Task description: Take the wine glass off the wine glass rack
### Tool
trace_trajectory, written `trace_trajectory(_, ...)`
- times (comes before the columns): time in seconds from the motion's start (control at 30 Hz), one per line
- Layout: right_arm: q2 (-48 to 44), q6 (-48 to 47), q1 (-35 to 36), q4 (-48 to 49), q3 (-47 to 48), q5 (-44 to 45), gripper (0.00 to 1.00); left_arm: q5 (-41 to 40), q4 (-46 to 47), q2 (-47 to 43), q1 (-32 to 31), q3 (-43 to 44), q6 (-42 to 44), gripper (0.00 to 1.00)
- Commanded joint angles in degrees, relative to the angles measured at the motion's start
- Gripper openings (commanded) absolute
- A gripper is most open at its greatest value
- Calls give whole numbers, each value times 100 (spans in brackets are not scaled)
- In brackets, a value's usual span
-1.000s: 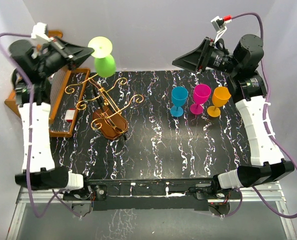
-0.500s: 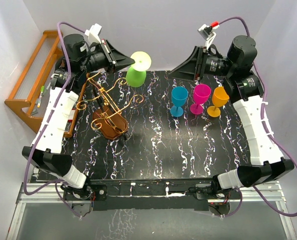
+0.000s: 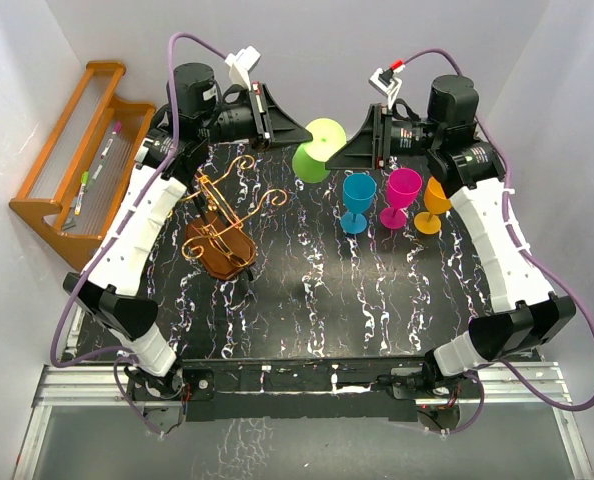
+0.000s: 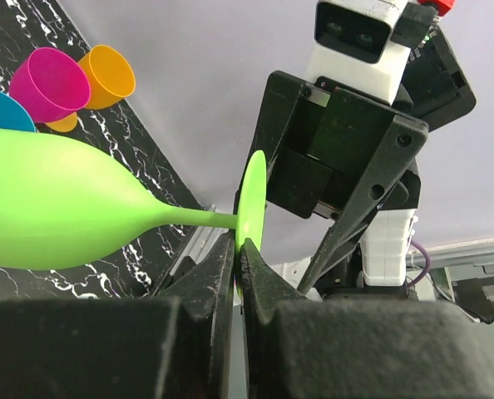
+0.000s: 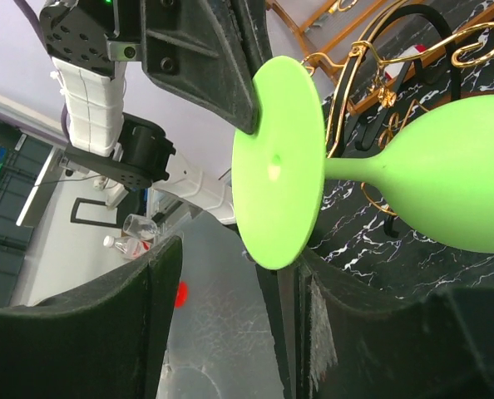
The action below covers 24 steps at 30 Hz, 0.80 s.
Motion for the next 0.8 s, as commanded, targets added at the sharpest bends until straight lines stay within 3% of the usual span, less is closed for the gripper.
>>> trace_trajectory(0.0, -35, -150, 19, 57, 305, -8, 51, 247, 106, -111, -68, 255, 146, 0)
trace_trajectory(0.33, 168, -254, 22, -66, 528, 237, 42, 475, 50, -138, -259, 271, 229, 0)
trace_trajectory(0.4, 201, -322, 31, -144, 588, 390, 34, 529, 61, -156, -280, 278, 230, 0)
trace_trajectory(0.5, 170, -540, 27, -264, 637, 717, 10, 518, -16, -186, -278, 280, 300, 0)
trace_trajectory(0.57, 56, -819, 34, -327, 571, 1160, 8, 278, -187, -230, -282, 253, 392, 0)
trace_trajectory(0.63, -155, -1298, 35, -427, 406, 1779, 8, -150, -432, -373, -283, 161, 447, 24)
trace_trajectory(0.77, -835, -2592, 54, -330, -368, 3134, 8, -991, -854, -580, -283, 103, 347, 46)
